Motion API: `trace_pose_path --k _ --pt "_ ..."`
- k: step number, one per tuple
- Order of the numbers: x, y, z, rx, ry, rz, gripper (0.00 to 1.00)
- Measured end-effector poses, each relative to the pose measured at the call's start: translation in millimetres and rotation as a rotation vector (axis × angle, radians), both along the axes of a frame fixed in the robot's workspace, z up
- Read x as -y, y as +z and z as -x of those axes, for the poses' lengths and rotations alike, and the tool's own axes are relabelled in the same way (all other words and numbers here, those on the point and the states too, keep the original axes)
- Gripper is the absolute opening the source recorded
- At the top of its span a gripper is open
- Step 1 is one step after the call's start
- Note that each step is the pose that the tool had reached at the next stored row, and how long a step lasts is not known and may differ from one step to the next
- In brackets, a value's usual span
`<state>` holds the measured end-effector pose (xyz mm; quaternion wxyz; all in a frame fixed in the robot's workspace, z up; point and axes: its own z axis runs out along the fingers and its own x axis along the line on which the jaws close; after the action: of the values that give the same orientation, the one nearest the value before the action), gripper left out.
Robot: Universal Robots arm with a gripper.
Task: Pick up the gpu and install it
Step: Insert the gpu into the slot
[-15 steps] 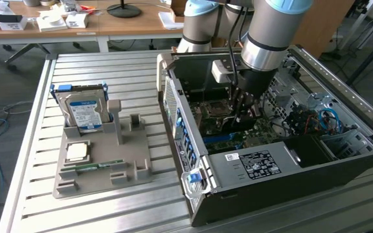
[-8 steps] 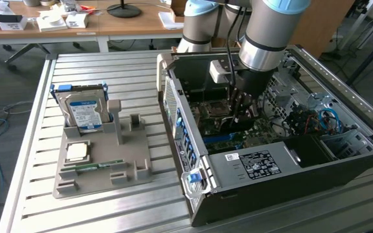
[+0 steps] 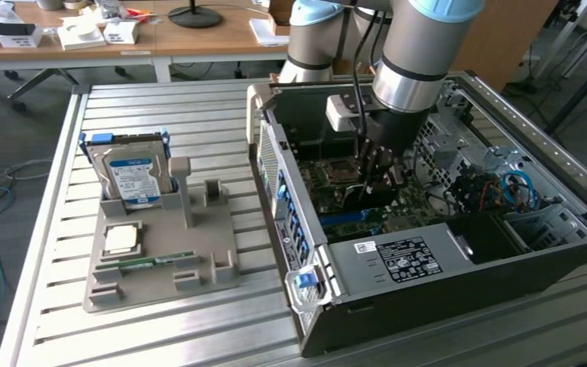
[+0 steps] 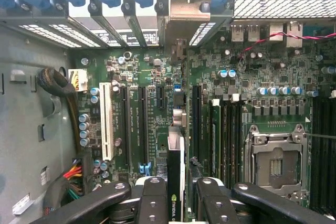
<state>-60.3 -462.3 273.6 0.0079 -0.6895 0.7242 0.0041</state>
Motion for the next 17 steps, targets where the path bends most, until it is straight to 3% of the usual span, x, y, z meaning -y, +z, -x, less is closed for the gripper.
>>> trace_pose_path --k 17 --pt "0.0 -4.1 3.8 0.0001 0.000 0.0001 0.26"
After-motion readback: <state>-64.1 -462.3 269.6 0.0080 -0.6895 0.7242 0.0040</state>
